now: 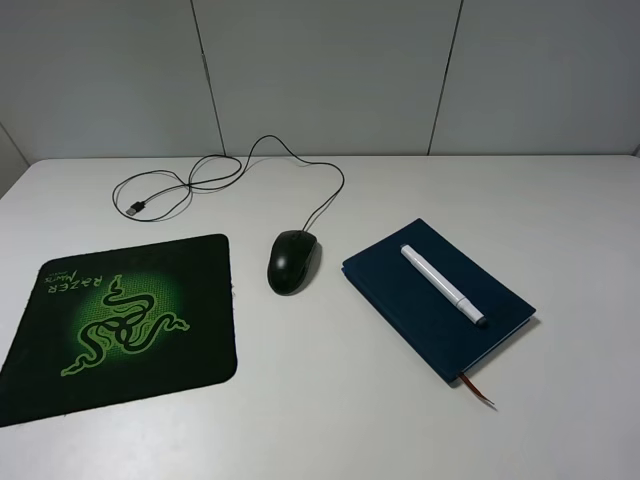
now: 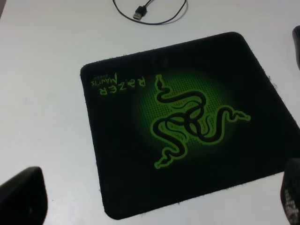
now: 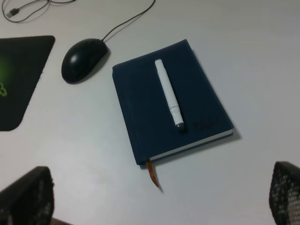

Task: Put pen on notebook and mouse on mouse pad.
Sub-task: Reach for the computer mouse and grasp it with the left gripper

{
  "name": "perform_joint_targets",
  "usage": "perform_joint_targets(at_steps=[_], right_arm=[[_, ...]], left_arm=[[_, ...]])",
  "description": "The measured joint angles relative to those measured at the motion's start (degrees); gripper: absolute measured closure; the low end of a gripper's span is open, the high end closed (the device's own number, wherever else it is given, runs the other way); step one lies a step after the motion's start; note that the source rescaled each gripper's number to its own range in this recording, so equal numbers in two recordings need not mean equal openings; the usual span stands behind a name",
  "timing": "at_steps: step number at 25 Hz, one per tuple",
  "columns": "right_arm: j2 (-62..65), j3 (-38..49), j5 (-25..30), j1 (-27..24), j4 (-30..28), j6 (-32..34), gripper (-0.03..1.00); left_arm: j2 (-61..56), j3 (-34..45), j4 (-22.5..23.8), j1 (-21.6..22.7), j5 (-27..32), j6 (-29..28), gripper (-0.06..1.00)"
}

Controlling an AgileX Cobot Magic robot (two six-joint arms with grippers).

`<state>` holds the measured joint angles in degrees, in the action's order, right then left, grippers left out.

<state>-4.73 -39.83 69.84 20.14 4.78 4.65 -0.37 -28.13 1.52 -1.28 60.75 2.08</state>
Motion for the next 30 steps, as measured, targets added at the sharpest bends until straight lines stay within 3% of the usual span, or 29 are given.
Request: perform_joint_targets(at_steps=[6, 12, 19, 25, 30], right_arm=[[2.0, 5.1, 0.1, -0.9, -2.5, 0.0, -0.03], [4.7, 8.5, -5.2, -7.4, -6.9, 0.0, -0.03], [5.1, 11.3, -10.2, -17.5, -7.7, 0.0, -0.03], [5.1, 11.6, -10.9, -24.2, -7.8, 0.0, -0.03], [5.1, 11.6, -10.9, -26.1, -7.8, 0.0, -0.03]], left_arm=[[0.0, 0.0, 0.0, 0.0, 0.0, 0.0, -0.06], [0.0, 0.0, 0.0, 0.0, 0.0, 0.0, -0.06], [0.0, 0.0, 0.0, 0.0, 0.0, 0.0, -0.06], [0.0, 0.0, 0.0, 0.0, 0.0, 0.0, -0.06], [0.0, 0.0, 0.0, 0.0, 0.0, 0.0, -0.06]])
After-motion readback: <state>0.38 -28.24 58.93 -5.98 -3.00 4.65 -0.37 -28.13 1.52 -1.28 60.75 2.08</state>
